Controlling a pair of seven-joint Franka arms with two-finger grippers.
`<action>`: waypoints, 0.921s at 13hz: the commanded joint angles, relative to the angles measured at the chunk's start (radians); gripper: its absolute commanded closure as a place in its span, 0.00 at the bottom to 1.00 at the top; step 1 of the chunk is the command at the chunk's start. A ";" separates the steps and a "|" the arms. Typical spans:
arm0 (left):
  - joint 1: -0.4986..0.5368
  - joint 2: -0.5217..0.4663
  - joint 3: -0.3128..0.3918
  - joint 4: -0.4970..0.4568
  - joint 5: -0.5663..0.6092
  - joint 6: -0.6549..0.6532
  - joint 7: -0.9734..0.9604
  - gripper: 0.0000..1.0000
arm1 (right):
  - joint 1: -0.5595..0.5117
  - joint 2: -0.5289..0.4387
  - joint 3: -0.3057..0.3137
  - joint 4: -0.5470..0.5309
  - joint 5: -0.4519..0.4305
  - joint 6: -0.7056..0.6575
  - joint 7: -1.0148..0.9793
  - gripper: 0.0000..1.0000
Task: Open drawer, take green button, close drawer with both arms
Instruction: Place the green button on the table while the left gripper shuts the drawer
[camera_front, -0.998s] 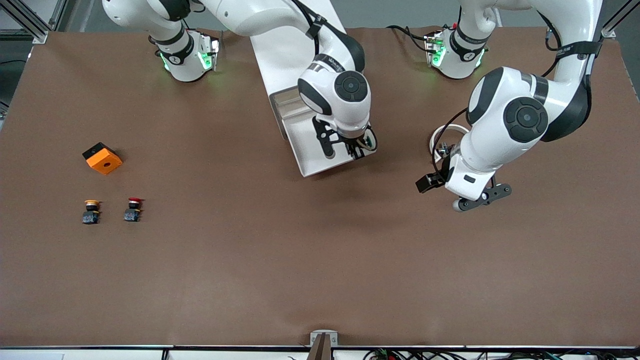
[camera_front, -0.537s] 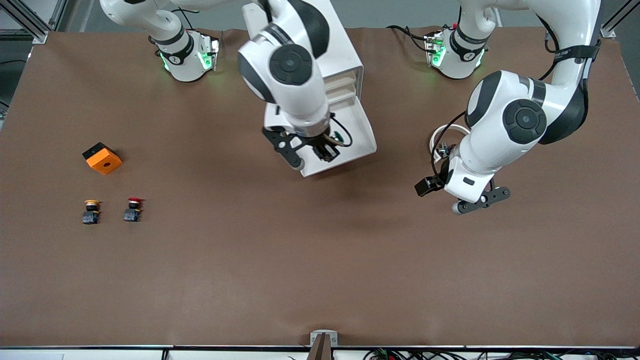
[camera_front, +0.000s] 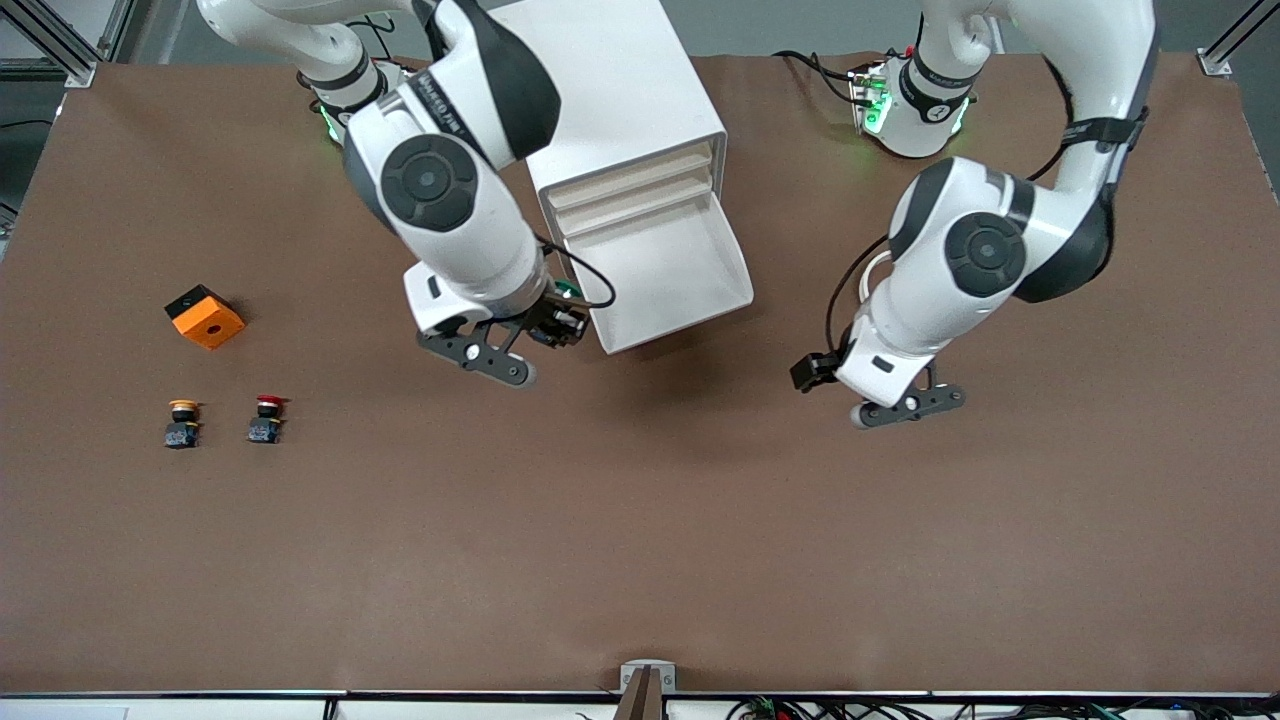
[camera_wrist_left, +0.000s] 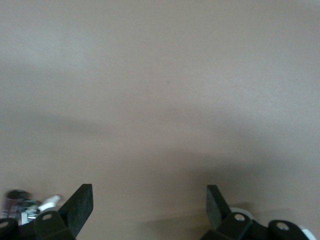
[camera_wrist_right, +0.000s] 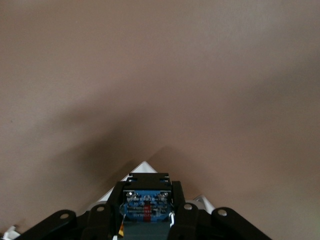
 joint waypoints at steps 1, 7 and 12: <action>-0.049 0.071 -0.001 0.036 -0.011 0.039 -0.099 0.00 | -0.070 -0.044 0.013 -0.053 0.000 -0.001 -0.164 1.00; -0.150 0.209 0.000 0.124 -0.005 0.042 -0.304 0.00 | -0.233 -0.056 0.013 -0.174 0.003 0.076 -0.482 1.00; -0.208 0.245 -0.001 0.135 0.057 0.061 -0.323 0.00 | -0.325 -0.105 0.011 -0.402 -0.003 0.287 -0.669 1.00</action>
